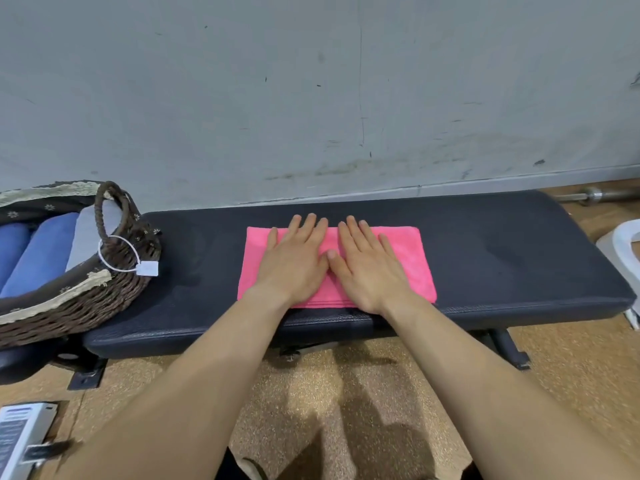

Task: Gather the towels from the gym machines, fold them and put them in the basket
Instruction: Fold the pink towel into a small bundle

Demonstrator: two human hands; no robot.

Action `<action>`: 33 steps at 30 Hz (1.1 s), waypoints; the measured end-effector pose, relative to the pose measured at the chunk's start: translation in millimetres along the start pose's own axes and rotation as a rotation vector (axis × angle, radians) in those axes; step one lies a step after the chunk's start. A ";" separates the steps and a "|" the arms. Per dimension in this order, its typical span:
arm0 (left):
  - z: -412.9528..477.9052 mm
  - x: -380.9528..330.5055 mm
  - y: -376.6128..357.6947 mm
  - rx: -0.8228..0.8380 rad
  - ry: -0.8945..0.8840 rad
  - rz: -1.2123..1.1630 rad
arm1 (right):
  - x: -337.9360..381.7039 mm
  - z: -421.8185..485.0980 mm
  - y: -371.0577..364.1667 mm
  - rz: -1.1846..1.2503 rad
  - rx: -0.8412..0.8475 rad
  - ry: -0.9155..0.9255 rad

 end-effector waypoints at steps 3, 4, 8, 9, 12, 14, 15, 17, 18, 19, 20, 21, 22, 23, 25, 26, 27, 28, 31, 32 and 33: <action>2.1 22.6 -6.7 0.057 0.030 0.013 | -18.3 -3.3 -2.4 -0.104 0.069 0.007; 2.1 29.2 -7.3 0.057 0.031 0.034 | -23.9 -3.9 -1.3 -0.122 0.069 0.000; 0.9 47.0 -6.7 0.038 0.076 0.059 | -48.8 -10.0 4.4 -0.171 0.053 -0.058; 0.6 48.8 -6.5 0.036 0.086 0.054 | -55.8 -11.4 6.2 -0.169 0.049 -0.081; -0.4 48.4 -7.1 0.030 0.083 0.072 | -72.3 -15.4 10.2 -0.146 0.049 -0.144; -1.7 46.2 -7.2 0.029 0.075 0.084 | -76.9 -19.8 12.5 -0.136 0.054 -0.161; -2.8 45.2 -7.3 0.030 0.070 0.086 | -77.8 -22.6 13.4 -0.132 0.057 -0.164; -7.8 42.7 -7.6 0.037 0.061 0.093 | -78.4 -29.0 14.7 -0.135 0.068 -0.162; -11.2 40.9 -8.1 0.040 0.058 0.097 | -78.9 -32.0 15.2 -0.139 0.073 -0.160; -14.8 38.8 -8.9 0.043 0.055 0.099 | -79.5 -34.3 15.7 -0.140 0.077 -0.158; -18.1 36.8 -9.5 0.043 0.055 0.094 | -80.0 -36.1 16.5 -0.136 0.080 -0.157; -20.1 35.7 -9.8 0.041 0.055 0.082 | -80.1 -37.1 17.4 -0.132 0.084 -0.156; -21.0 35.5 -8.6 0.032 0.057 0.061 | -79.7 -37.1 18.6 -0.135 0.087 -0.155; -20.7 37.0 -6.1 0.012 0.062 0.034 | -78.1 -36.4 20.5 -0.145 0.088 -0.154; -19.3 44.1 3.8 -0.084 0.086 -0.040 | -71.0 -32.9 27.1 -0.159 0.065 -0.145; -19.2 49.8 10.2 -0.148 0.114 -0.088 | -65.0 -30.4 31.2 -0.147 0.043 -0.126; -19.8 56.6 16.1 -0.199 0.158 -0.141 | -57.2 -27.6 35.4 -0.121 0.021 -0.090; -21.6 62.8 21.2 -0.222 0.216 -0.190 | -48.3 -24.8 39.1 -0.086 0.007 -0.034; -30.5 73.1 28.5 -0.175 0.379 -0.201 | -23.8 -17.7 44.6 0.019 0.034 0.158; -33.6 72.9 30.1 -0.158 0.414 -0.177 | -18.7 -16.3 45.2 0.049 0.054 0.198; -36.4 71.7 31.8 -0.146 0.448 -0.159 | -15.8 -14.9 45.4 0.073 0.073 0.220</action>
Point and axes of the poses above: each hand's wrist, its own z-axis towards the middle knuckle, its own y-axis out of the back of the hand, x = y × z, the point moved 3 cm from there along z, towards the middle knuckle, and after that the axes turned 4 degrees about -x, right-handed, at the moved point
